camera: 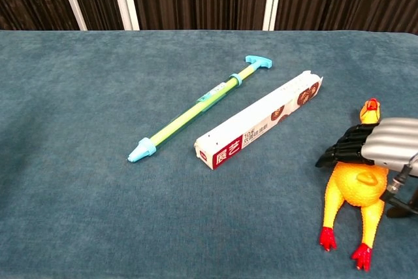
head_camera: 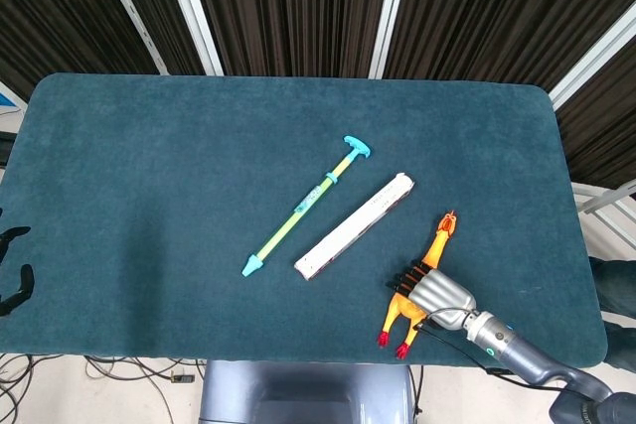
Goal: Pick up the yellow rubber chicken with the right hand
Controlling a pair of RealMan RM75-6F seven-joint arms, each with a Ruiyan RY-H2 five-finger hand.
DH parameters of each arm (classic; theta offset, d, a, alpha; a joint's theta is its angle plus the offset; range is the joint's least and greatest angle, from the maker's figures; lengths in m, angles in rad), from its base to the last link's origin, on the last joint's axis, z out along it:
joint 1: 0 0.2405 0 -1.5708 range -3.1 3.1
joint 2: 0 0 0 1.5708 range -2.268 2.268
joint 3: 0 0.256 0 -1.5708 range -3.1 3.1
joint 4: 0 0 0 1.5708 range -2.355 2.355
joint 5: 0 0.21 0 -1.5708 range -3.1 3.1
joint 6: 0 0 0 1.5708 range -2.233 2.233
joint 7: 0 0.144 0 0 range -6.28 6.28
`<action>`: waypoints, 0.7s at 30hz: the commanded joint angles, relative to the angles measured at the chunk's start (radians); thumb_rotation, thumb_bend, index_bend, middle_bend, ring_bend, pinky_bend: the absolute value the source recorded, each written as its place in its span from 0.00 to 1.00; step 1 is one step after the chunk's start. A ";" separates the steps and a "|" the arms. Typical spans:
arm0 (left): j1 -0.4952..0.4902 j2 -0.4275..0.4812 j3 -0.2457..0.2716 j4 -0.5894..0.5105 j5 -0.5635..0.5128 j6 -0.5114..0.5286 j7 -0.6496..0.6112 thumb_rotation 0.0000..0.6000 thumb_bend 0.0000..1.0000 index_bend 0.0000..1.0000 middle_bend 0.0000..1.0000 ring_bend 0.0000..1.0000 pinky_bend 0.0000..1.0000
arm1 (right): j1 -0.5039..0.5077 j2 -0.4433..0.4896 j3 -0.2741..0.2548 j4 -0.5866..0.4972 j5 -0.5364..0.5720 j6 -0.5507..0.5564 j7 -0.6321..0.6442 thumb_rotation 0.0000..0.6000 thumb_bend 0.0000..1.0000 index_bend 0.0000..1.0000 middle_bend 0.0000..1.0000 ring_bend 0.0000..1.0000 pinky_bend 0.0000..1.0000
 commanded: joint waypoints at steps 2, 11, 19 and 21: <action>0.000 0.000 0.000 -0.001 0.000 0.000 -0.001 1.00 0.53 0.21 0.00 0.00 0.00 | 0.003 -0.012 -0.006 0.015 0.005 -0.003 -0.015 1.00 0.35 0.28 0.31 0.31 0.16; 0.000 0.001 0.000 -0.002 -0.001 -0.001 0.000 1.00 0.53 0.21 0.00 0.00 0.00 | -0.007 -0.040 0.008 0.036 0.022 0.073 0.024 1.00 0.61 0.55 0.54 0.56 0.32; 0.000 0.003 0.000 -0.008 -0.002 -0.002 -0.003 1.00 0.53 0.21 0.00 0.00 0.00 | 0.005 -0.011 0.063 -0.003 0.072 0.149 0.181 1.00 0.64 0.60 0.58 0.60 0.35; 0.000 0.004 0.000 -0.010 -0.002 -0.003 -0.004 1.00 0.53 0.21 0.00 0.00 0.00 | 0.014 0.002 0.093 -0.024 0.095 0.164 0.212 1.00 0.64 0.61 0.58 0.61 0.35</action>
